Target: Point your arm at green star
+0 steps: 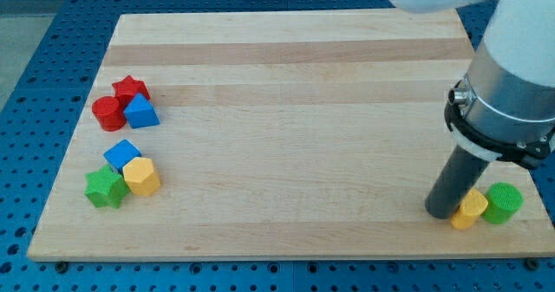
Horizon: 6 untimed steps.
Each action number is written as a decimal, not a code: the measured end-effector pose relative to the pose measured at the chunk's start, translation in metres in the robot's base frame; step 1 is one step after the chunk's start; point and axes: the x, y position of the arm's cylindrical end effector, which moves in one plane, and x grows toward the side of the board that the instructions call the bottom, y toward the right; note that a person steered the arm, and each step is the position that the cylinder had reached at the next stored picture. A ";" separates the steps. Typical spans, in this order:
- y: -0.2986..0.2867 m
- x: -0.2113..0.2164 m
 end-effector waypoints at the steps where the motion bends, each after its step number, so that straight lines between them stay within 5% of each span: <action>1: -0.036 0.013; 6: -0.367 0.037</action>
